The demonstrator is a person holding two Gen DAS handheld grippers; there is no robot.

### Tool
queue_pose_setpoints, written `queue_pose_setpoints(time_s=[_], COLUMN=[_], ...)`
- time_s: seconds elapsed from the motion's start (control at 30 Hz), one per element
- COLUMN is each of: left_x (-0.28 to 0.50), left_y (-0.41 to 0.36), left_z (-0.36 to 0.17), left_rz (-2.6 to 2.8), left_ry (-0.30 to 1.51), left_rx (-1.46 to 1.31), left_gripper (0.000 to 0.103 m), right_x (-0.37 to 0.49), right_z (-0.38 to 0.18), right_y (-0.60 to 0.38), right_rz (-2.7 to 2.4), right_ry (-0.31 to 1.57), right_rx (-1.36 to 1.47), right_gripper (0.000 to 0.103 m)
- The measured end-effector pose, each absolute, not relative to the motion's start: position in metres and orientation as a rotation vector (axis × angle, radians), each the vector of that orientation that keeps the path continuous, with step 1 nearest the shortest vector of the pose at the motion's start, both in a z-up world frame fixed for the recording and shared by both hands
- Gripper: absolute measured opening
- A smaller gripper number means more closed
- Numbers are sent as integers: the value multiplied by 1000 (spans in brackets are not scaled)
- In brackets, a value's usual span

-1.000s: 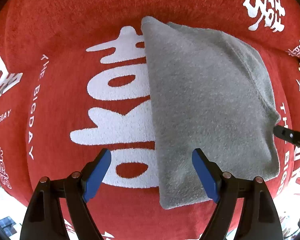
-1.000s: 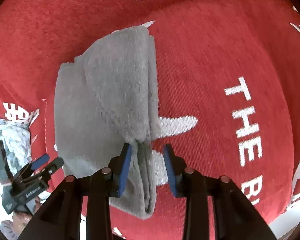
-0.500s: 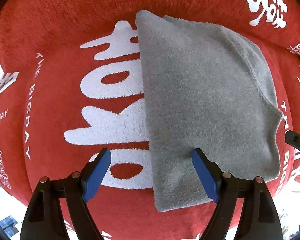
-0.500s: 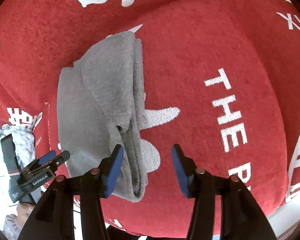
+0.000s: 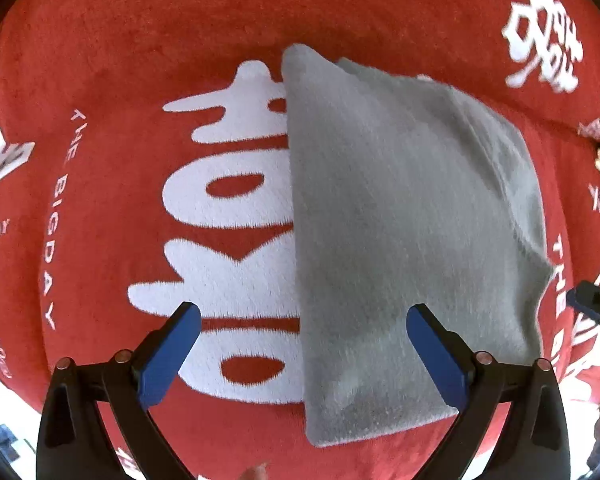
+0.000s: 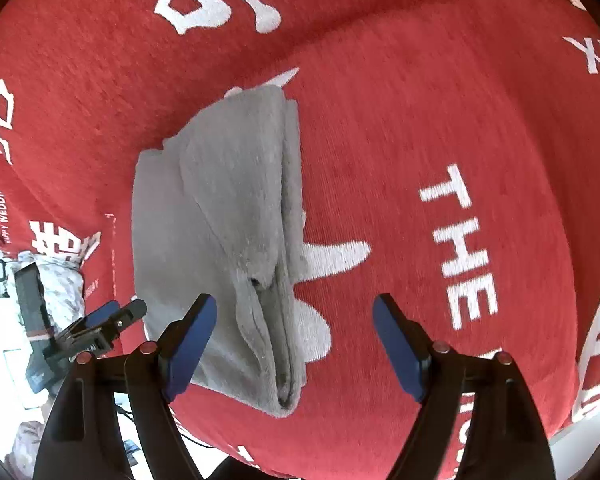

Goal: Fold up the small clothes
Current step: 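Grasp the folded grey sweater with both grippers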

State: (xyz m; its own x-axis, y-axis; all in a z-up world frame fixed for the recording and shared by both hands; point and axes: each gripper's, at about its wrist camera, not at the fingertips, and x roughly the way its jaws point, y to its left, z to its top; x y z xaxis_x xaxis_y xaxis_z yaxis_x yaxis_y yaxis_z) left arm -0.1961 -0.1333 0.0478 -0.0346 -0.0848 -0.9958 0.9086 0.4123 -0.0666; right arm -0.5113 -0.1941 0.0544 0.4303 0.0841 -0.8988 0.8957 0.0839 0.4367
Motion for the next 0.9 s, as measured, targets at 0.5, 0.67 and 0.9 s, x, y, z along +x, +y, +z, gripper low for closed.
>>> queue_pose_setpoints(time_s=[0.5,0.67,0.9], left_x=[-137,-152,-174], left_y=[-161,-173,-195], left_z=[6,-10,-11], left_rz=[-1103,-1210,-1238], left_ry=[1619,1703,1649], left_rx=[544,522,558], left_gripper=[103,103,103], right_x=[-499,-488,-459], right_z=[8,-15,-21], right_y=[-239,-248,-252], right_rz=[-535,-406,-289], right_ry=[841,808,784], right_rx=[1516,1565,1547], right_gripper=[83,83,85])
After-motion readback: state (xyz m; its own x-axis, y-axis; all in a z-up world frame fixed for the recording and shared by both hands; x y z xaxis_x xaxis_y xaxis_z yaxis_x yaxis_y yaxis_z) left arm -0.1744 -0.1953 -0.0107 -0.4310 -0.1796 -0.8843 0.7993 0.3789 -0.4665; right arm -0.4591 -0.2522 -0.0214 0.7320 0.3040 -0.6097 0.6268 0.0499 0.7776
